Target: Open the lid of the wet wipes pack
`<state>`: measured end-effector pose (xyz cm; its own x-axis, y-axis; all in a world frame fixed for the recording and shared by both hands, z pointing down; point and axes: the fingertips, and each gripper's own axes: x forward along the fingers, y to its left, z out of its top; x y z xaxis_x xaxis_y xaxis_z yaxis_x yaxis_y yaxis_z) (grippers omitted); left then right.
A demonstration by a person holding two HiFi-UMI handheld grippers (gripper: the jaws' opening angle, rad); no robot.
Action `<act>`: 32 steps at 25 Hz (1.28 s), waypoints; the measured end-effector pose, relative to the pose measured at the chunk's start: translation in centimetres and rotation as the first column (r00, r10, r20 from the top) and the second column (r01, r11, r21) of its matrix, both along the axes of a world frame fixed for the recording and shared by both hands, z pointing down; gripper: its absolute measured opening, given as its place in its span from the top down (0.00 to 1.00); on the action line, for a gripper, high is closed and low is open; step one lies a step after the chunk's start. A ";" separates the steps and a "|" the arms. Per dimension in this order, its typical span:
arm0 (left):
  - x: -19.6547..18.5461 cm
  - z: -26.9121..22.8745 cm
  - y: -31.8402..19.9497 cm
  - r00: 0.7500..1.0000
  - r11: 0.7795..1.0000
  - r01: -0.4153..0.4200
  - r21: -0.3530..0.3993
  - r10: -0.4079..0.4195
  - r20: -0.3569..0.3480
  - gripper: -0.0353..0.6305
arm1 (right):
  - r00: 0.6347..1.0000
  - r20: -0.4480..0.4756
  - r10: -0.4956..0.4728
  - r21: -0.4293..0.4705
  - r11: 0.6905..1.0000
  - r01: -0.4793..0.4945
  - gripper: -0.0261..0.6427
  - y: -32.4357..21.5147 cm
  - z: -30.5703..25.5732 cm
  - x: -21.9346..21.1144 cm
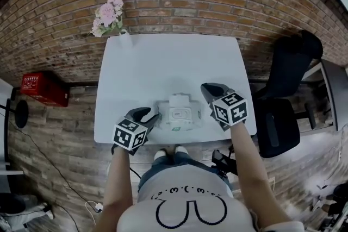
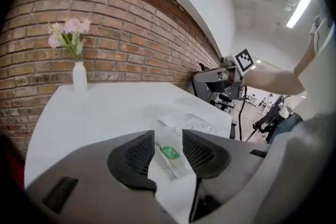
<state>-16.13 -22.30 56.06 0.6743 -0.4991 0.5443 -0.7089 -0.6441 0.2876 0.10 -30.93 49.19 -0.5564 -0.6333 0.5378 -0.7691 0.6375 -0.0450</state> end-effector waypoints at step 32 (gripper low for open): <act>-3.2 -25.5 -2.3 0.952 0.704 0.305 0.641 -0.215 -0.216 0.95 | 0.956 0.265 0.124 0.487 0.839 -0.244 0.97 9.9 -20.8 -1.5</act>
<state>-19.29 -24.62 30.54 0.4976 -0.8650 -0.0649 -0.8673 -0.4954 -0.0483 -1.45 -21.02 28.39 -0.4650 -0.8853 -0.0086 -0.8834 0.4634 0.0694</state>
